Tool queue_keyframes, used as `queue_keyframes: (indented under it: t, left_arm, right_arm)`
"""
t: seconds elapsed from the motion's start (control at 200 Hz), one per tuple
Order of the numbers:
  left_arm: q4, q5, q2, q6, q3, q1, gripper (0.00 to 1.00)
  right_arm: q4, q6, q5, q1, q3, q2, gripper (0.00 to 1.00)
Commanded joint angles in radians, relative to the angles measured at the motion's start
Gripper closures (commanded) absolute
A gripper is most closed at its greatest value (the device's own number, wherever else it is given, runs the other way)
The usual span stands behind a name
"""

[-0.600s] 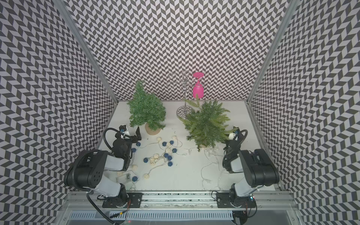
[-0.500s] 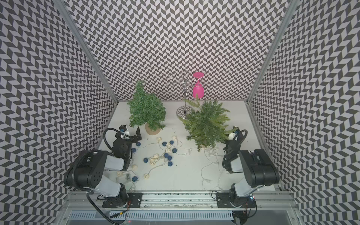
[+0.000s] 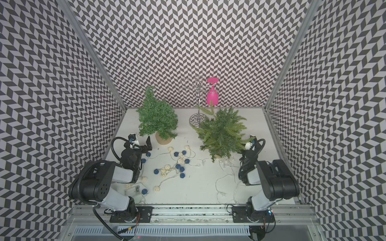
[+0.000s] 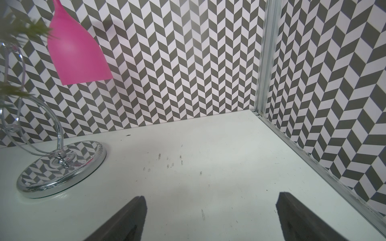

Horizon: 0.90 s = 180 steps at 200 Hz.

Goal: Wrap string light around the christmas tree
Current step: Pick up the light string from the center of the board.

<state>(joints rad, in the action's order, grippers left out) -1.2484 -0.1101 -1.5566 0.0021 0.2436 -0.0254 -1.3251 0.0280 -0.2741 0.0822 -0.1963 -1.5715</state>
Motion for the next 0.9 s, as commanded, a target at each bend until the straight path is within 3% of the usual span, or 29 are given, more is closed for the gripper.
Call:
queue_keyframes:
  t: [0.0,0.401,0.586,0.791,0.896]
  left_arm:
    - [-0.022,0.009,-0.001,-0.01,0.008,0.004,0.0]
    - [-0.036,0.018,0.006,-0.004,-0.002,0.004,0.0]
    - [0.02,-0.017,0.134,-0.017,-0.032,0.003,0.0]
    - [0.304,-0.049,0.291,-0.051,0.064,0.004,0.0]
    - [0.365,-0.048,0.341,-0.077,0.079,0.011,0.0]
  right_arm:
    - [-0.061,-0.011,-0.01,0.005,-0.011,-0.002,0.01]
    - [-0.069,-0.011,-0.01,0.005,-0.007,-0.001,0.01]
    - [-0.016,-0.002,-0.027,0.006,0.024,0.109,0.01]
    - [-0.032,0.054,-0.191,0.006,0.08,0.207,0.01]
    - [0.132,0.168,-0.316,0.001,0.068,0.305,0.01]
